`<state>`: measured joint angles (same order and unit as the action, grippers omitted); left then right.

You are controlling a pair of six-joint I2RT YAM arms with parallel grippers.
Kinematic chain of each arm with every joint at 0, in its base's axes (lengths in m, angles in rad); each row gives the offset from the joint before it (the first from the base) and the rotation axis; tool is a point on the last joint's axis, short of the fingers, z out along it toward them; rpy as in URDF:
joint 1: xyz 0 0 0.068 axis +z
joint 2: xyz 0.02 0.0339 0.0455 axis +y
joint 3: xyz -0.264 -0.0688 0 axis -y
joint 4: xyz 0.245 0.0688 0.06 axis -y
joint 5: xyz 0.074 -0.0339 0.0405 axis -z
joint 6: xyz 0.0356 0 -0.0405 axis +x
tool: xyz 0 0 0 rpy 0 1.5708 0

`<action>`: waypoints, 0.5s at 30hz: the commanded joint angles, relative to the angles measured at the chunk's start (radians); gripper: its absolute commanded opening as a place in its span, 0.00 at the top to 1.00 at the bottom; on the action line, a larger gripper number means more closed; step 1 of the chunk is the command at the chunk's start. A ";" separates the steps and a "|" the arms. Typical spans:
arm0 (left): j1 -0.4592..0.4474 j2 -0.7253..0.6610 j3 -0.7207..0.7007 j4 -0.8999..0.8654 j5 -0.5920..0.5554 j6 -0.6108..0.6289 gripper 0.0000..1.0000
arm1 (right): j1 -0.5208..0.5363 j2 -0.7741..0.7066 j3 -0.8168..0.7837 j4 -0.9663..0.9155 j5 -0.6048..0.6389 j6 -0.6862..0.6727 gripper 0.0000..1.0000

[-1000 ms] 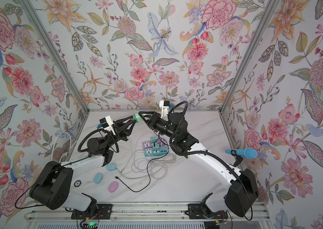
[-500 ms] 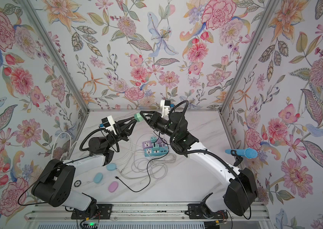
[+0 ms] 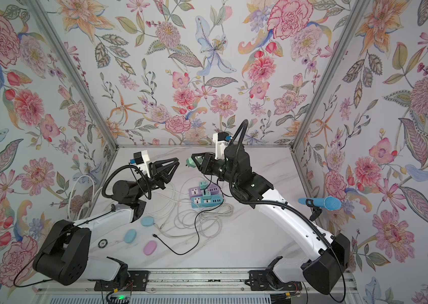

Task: Charge the bluetooth headset
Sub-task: Adjust the plug, then insert the plug into the socket.

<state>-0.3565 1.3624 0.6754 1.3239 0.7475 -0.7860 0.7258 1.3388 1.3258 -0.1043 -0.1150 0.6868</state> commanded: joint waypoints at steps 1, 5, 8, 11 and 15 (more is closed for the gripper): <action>0.009 -0.135 0.038 -0.393 -0.093 0.178 0.66 | 0.037 -0.011 -0.042 -0.095 0.177 -0.175 1.00; 0.010 -0.255 0.062 -0.676 -0.233 0.311 0.43 | 0.077 0.020 -0.100 -0.097 0.254 -0.227 1.00; 0.010 -0.305 0.061 -0.759 -0.275 0.330 0.36 | 0.127 0.063 -0.117 -0.097 0.324 -0.268 1.00; 0.009 -0.338 0.049 -0.791 -0.292 0.320 0.29 | 0.199 0.116 -0.126 -0.103 0.442 -0.302 1.00; 0.009 -0.372 0.014 -0.820 -0.331 0.327 0.26 | 0.271 0.201 -0.138 -0.100 0.548 -0.312 1.00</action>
<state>-0.3508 1.0206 0.7082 0.5823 0.4694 -0.4976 0.9649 1.5017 1.2022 -0.1978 0.2993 0.4187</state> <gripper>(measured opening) 0.739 0.370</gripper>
